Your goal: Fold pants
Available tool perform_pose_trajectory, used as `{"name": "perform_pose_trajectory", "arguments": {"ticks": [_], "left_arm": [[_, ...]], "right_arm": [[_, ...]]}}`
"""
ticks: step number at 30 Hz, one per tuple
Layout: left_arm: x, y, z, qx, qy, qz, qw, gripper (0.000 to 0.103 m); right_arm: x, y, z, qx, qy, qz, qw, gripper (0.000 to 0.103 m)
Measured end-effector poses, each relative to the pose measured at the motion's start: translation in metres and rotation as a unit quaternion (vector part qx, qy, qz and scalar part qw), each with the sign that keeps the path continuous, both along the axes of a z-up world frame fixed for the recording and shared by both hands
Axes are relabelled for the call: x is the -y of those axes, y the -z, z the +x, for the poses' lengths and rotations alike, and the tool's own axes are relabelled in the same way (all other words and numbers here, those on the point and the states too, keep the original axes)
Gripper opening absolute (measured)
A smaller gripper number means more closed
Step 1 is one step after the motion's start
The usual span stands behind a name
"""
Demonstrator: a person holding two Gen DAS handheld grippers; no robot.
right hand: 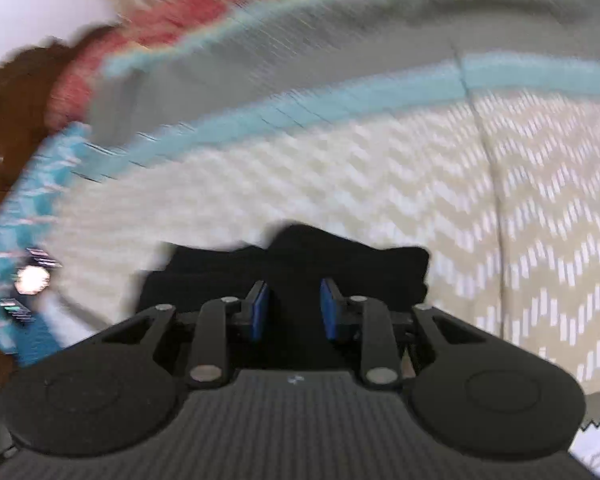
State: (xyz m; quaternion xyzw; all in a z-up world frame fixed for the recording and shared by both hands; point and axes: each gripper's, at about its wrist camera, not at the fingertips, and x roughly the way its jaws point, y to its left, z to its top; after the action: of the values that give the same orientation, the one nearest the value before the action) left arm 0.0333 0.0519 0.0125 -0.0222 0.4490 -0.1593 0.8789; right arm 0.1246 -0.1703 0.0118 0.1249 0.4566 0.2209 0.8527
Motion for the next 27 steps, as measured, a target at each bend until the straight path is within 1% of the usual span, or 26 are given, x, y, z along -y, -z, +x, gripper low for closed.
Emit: {"name": "perform_pose_trajectory", "arguments": {"ticks": [1,2,5,7,8,10,11,12,13,14,15,16,18,20,21,22,23,25,27], "left_arm": [[0.001,0.002,0.0,0.007,-0.002,0.009,0.9999,0.046],[0.003,0.003,-0.001,0.012,-0.003,0.02,0.9997,0.046],[0.009,0.004,-0.004,0.022,0.0,0.035,0.9991,0.046],[0.009,0.001,-0.005,0.022,0.004,0.034,0.9992,0.046],[0.006,-0.002,-0.005,0.019,0.004,0.027,0.9994,0.046],[-0.003,-0.011,-0.007,0.014,0.002,0.005,0.9999,0.047],[-0.006,-0.016,-0.009,0.014,0.001,-0.007,0.9999,0.053],[-0.013,-0.023,-0.012,0.019,-0.001,-0.022,0.9996,0.058],[-0.019,-0.029,-0.014,0.028,-0.007,-0.03,0.9991,0.072],[-0.026,-0.036,-0.016,0.039,-0.017,-0.036,0.9985,0.091],[-0.034,-0.041,-0.016,0.047,-0.03,-0.043,0.9975,0.096],[-0.043,-0.042,-0.014,0.047,-0.04,-0.056,0.9965,0.098],[-0.057,-0.039,-0.005,0.026,-0.054,-0.09,0.9941,0.098],[-0.07,-0.027,0.007,-0.017,-0.072,-0.135,0.988,0.103],[-0.073,-0.02,0.013,-0.035,-0.076,-0.156,0.9842,0.103],[-0.077,-0.009,0.02,-0.062,-0.081,-0.179,0.9786,0.103],[-0.078,0.0,0.025,-0.084,-0.087,-0.193,0.9736,0.103],[-0.078,0.017,0.03,-0.113,-0.091,-0.218,0.9652,0.103],[-0.077,0.03,0.033,-0.128,-0.095,-0.236,0.9586,0.103]], "right_arm": [[0.001,0.01,0.003,-0.011,0.01,0.002,1.0,0.03],[0.002,0.014,0.001,-0.008,0.018,0.011,1.0,0.03],[-0.005,0.009,-0.003,0.002,0.01,-0.011,1.0,0.03],[-0.003,0.001,-0.008,0.013,0.002,-0.014,1.0,0.03],[0.0,-0.001,-0.003,0.018,0.006,-0.004,1.0,0.03],[0.019,-0.011,-0.011,0.031,0.026,0.046,0.998,0.034],[0.03,-0.016,-0.019,0.038,0.034,0.069,0.996,0.035],[0.04,-0.021,-0.029,0.046,0.039,0.084,0.995,0.04],[0.048,-0.025,-0.039,0.055,0.041,0.094,0.993,0.048],[0.057,-0.029,-0.051,0.065,0.04,0.101,0.992,0.053],[0.064,-0.03,-0.062,0.069,0.038,0.107,0.991,0.065],[0.072,-0.028,-0.072,0.067,0.036,0.116,0.99,0.076],[0.082,-0.023,-0.085,0.051,0.032,0.136,0.989,0.083],[0.09,-0.014,-0.096,0.022,0.035,0.161,0.986,0.083],[0.094,-0.012,-0.101,0.008,0.036,0.176,0.984,0.083],[0.095,-0.008,-0.104,-0.003,0.039,0.192,0.981,0.083],[0.094,-0.005,-0.105,-0.013,0.041,0.207,0.977,0.083],[0.092,-0.003,-0.106,-0.03,0.045,0.223,0.973,0.083],[0.085,0.002,-0.104,-0.055,0.043,0.231,0.97,0.083]]}}
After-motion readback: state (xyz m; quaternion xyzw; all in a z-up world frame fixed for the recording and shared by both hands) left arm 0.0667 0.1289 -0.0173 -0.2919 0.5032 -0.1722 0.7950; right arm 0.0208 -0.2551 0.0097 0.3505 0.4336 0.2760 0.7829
